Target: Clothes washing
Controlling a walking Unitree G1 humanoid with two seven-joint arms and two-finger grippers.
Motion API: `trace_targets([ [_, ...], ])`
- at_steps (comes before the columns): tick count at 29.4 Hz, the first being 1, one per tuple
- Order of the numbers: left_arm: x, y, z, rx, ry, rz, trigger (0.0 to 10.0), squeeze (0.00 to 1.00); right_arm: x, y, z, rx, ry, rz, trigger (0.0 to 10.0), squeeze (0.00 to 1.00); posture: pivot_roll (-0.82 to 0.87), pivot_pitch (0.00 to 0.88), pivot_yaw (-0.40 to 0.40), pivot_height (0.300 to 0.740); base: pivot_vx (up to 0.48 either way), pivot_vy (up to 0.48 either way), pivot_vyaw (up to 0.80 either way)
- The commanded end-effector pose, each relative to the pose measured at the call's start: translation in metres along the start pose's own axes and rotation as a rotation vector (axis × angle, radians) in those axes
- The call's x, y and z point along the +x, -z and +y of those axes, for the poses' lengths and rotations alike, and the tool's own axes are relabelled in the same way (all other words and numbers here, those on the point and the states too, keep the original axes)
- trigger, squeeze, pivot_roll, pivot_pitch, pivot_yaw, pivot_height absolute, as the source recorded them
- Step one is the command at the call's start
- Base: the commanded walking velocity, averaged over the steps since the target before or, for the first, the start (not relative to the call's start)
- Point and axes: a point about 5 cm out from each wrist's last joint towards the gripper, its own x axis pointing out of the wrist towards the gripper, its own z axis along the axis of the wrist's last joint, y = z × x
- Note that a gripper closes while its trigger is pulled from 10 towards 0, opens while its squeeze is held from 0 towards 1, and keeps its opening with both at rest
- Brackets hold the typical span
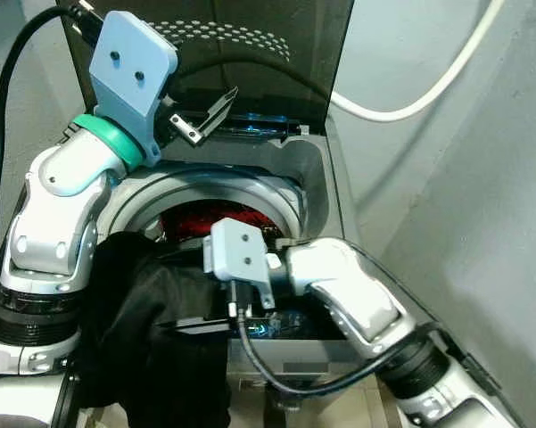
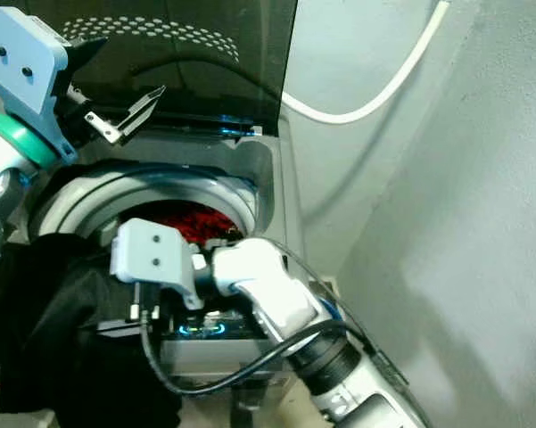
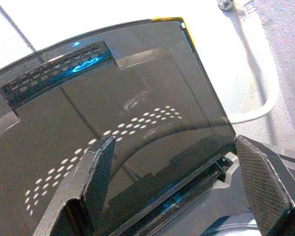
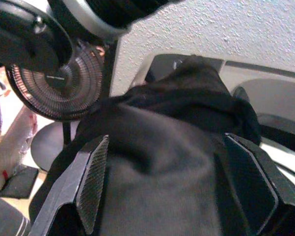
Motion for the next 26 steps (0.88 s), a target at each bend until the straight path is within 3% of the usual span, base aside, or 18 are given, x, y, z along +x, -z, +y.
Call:
trace_targets([
  [1, 0.001, 0.000, -0.001, 0.002, 0.013, -0.004, 10.0, 0.00, 0.005, 0.003, 0.001, 0.000, 0.001, 0.020, 10.0, 0.00, 0.08, 0.040, 0.015, 0.740, 0.000, 0.000, 0.00],
  [2, 0.001, 0.000, -0.001, 0.002, 0.013, -0.004, 10.0, 0.00, 0.005, 0.003, 0.001, 0.000, 0.001, 0.020, 10.0, 0.00, 0.08, 0.040, 0.015, 0.740, 0.000, 0.000, 0.00],
  [4, 0.001, 0.002, -0.002, -0.003, 0.013, 0.002, 10.0, 0.00, 0.013, 0.017, -0.001, 0.112, 0.064, 0.060, 10.0, 0.00, 0.08, 0.040, 0.018, 0.740, 0.000, 0.000, 0.00],
  [8, 0.001, 0.003, -0.002, -0.006, 0.013, 0.004, 10.0, 0.00, 0.015, 0.024, -0.002, 0.208, 0.088, 0.054, 10.0, 0.00, 0.08, 0.040, 0.018, 0.740, 0.000, 0.000, 0.00],
  [15, 0.001, 0.004, -0.003, -0.007, 0.013, 0.004, 10.0, 0.00, 0.015, 0.026, -0.004, 0.229, 0.095, 0.052, 10.0, 0.00, 0.08, 0.041, 0.018, 0.740, 0.000, 0.000, 0.00],
  [16, 0.001, 0.004, -0.003, -0.007, 0.012, 0.005, 10.0, 0.00, 0.014, 0.027, -0.005, 0.229, 0.100, 0.056, 6.4, 0.00, 0.08, 0.041, 0.017, 0.740, 0.000, 0.000, 0.00],
  [17, 0.000, 0.005, -0.003, -0.007, 0.010, 0.007, 10.0, 0.00, 0.013, 0.028, -0.006, 0.220, 0.106, 0.064, 0.0, 0.00, 0.08, 0.044, 0.016, 0.740, 0.000, 0.000, 0.00],
  [21, 0.000, 0.005, -0.002, -0.008, 0.008, 0.008, 10.0, 0.00, 0.011, 0.028, -0.007, 0.212, 0.112, 0.068, 0.0, 0.00, 0.08, 0.047, 0.016, 0.740, 0.000, 0.000, 0.00],
  [23, -0.001, 0.005, -0.003, -0.010, 0.005, 0.011, 10.0, 0.00, 0.008, 0.028, -0.012, 0.113, 0.165, 0.105, 0.0, 0.00, 0.08, 0.047, 0.016, 0.740, 0.000, 0.000, 0.00],
  [26, -0.001, 0.005, -0.003, -0.011, 0.005, 0.012, 10.0, 0.00, 0.007, 0.026, -0.015, 0.061, 0.197, 0.127, 0.0, 0.00, 0.08, 0.053, 0.019, 0.740, 0.000, 0.000, 0.00],
])
